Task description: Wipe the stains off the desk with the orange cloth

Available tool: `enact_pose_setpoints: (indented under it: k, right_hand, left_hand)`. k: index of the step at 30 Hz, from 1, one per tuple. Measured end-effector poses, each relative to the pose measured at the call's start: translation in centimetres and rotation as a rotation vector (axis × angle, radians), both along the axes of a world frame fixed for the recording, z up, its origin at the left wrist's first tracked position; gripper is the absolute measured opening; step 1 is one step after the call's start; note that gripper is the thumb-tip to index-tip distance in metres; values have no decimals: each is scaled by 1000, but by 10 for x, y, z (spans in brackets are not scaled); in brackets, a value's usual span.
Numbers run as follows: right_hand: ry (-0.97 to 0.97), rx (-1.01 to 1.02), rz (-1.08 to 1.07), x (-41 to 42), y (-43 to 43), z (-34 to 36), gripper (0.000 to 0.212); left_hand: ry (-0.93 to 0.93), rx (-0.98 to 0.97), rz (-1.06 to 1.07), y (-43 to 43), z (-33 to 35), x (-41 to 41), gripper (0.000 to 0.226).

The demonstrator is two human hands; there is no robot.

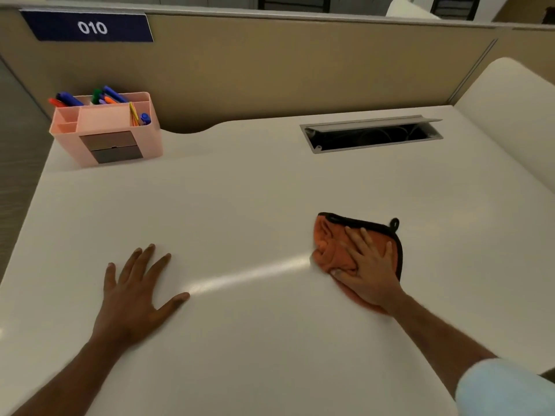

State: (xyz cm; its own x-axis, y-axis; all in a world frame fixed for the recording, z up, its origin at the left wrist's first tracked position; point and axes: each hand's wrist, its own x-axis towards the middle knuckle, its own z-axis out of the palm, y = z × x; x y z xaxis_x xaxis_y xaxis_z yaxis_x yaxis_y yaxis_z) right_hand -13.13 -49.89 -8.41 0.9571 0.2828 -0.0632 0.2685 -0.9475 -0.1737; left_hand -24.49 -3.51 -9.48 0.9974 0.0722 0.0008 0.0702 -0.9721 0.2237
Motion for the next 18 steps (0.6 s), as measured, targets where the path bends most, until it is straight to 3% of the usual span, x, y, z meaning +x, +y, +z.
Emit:
enact_pose_setpoints:
  k: [9, 18]
  right_hand:
    - [-11, -5, 206, 128, 24, 2, 80]
    - [-27, 7, 256, 238, 75, 1, 86]
  left_hand:
    - [-29, -4, 11, 1, -2, 4, 94]
    - [-83, -24, 42, -1, -5, 16, 96]
